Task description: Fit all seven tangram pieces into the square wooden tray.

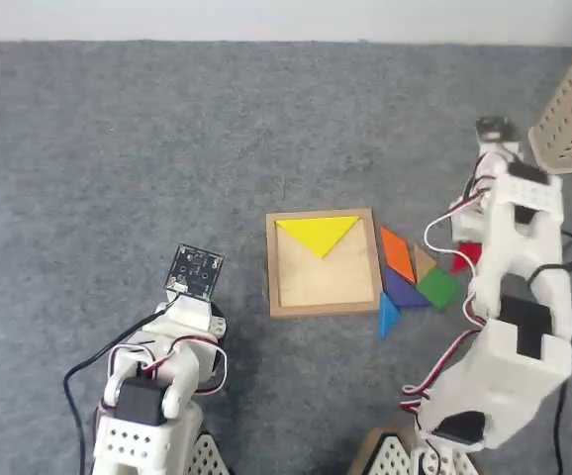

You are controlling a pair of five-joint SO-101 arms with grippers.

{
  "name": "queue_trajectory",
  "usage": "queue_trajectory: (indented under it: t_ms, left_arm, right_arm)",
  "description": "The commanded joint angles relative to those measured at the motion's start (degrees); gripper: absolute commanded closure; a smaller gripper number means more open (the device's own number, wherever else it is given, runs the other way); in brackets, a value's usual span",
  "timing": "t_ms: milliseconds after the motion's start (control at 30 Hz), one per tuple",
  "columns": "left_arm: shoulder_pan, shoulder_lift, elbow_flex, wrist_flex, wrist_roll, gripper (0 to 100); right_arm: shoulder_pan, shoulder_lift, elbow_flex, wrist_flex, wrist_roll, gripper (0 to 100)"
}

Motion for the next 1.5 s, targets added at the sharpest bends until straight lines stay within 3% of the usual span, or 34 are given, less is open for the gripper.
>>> queue_trajectory:
  t_ms: [0, 100, 667, 1467]
  left_arm:
    - [-0.2, -1.1, -1.0, 0.4, 0.4, 99]
    - [-0.2, -1.1, -1.0, 0.4, 0.4, 99]
    - [-0.2, -1.1, -1.0, 0.4, 0.4, 99]
    - [-0.2, -1.1, -1.0, 0.4, 0.4, 99]
  right_arm:
    - [0.4, -3.4, -0.5, 1.0, -2.6, 84.9]
    - [0.6, -2.6, -2.9, 3.3, -5.1, 79.0]
    - [1.9, 17.6, -22.9, 10.2, -5.2, 78.6]
    - [4.7, 20.2, -22.2, 15.0, 0.5, 72.7]
